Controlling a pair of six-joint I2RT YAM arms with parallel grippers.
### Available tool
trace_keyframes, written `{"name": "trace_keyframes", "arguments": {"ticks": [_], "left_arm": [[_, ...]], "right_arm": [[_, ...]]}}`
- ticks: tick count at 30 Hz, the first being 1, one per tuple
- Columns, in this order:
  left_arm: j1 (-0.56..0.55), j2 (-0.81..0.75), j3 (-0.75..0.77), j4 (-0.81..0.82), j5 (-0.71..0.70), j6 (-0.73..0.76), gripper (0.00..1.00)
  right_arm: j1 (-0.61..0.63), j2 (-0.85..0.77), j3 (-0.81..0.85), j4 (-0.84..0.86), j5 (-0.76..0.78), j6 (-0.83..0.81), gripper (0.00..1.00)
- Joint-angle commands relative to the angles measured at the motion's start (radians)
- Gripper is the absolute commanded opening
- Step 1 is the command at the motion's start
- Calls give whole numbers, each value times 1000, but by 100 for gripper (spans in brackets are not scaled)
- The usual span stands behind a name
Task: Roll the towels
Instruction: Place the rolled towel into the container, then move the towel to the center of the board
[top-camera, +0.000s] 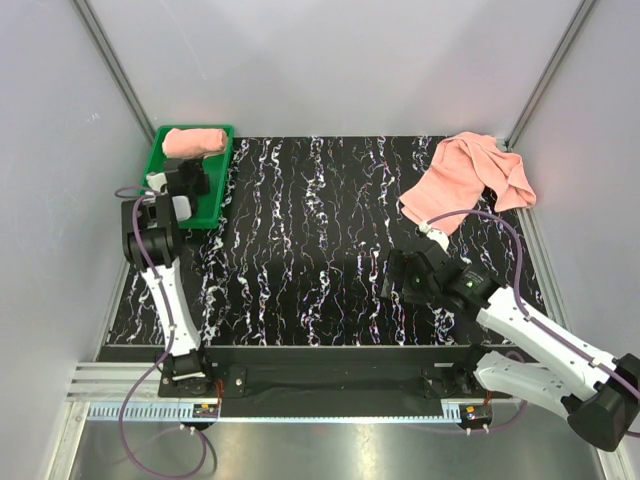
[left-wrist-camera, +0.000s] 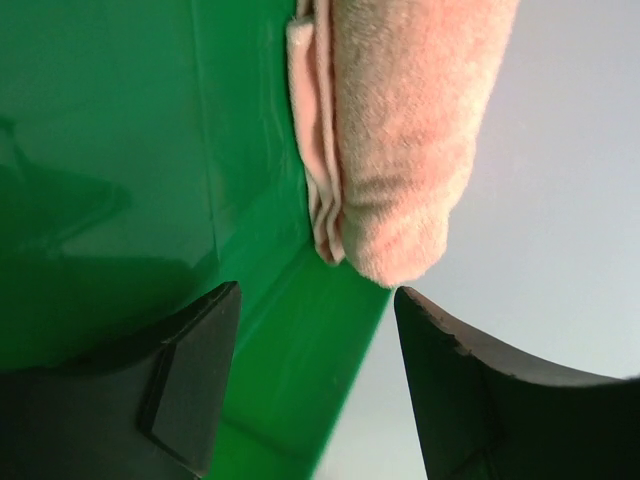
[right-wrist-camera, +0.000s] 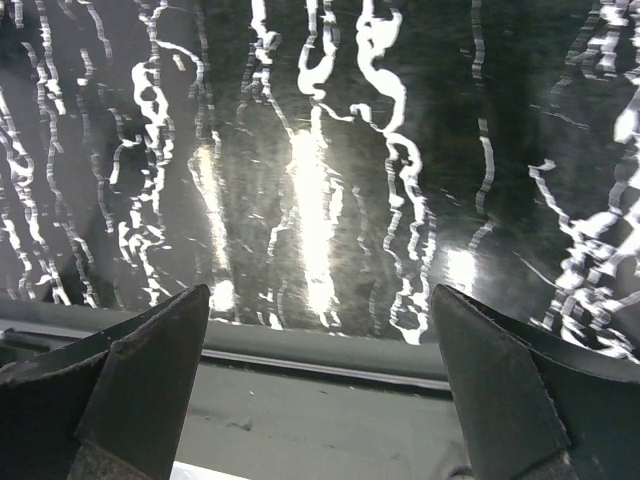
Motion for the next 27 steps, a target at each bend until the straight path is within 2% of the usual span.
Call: {"name": "trace_keyframes", "arguments": {"ticks": [1, 7, 12, 14, 15, 16, 17, 19, 20, 21, 23, 24, 27], "left_arm": [[14, -166, -51, 3, 43, 50, 67], [34, -327, -93, -24, 115, 146, 66], [36, -485, -169, -35, 258, 233, 64], [34, -609, -260, -78, 269, 267, 63], [25, -704, -329, -112, 277, 294, 62], [25, -755, -360, -112, 287, 316, 62], [14, -807, -387, -150, 300, 343, 62], [-7, -963, -418, -240, 324, 492, 62], [-44, -1009, -408, -390, 323, 567, 63], [-68, -1055, -395, -473, 297, 738, 64], [-152, -1164, -346, -706, 243, 903, 64], [-177, -1195, -337, -759, 219, 1055, 64], [-231, -1322, -334, -928, 206, 1251, 65]], "right_arm": [[6, -21, 79, -67, 82, -18, 100], [5, 2, 178, -91, 160, -85, 100], [-10, 78, 242, -91, 243, -130, 100], [-76, 100, 250, -50, 196, -150, 100], [-169, 118, 250, -3, 156, -179, 100], [-170, 126, 247, -2, 107, -197, 100], [-279, 135, 245, 40, -1, -211, 100], [-366, 167, 254, 68, -66, -251, 100], [-409, 184, 265, 77, -100, -263, 100], [-465, 221, 291, 80, -114, -286, 100], [-516, 271, 322, 90, -155, -302, 100], [-559, 328, 349, 93, -166, -312, 100], [-618, 457, 400, 128, -174, -328, 100]]}}
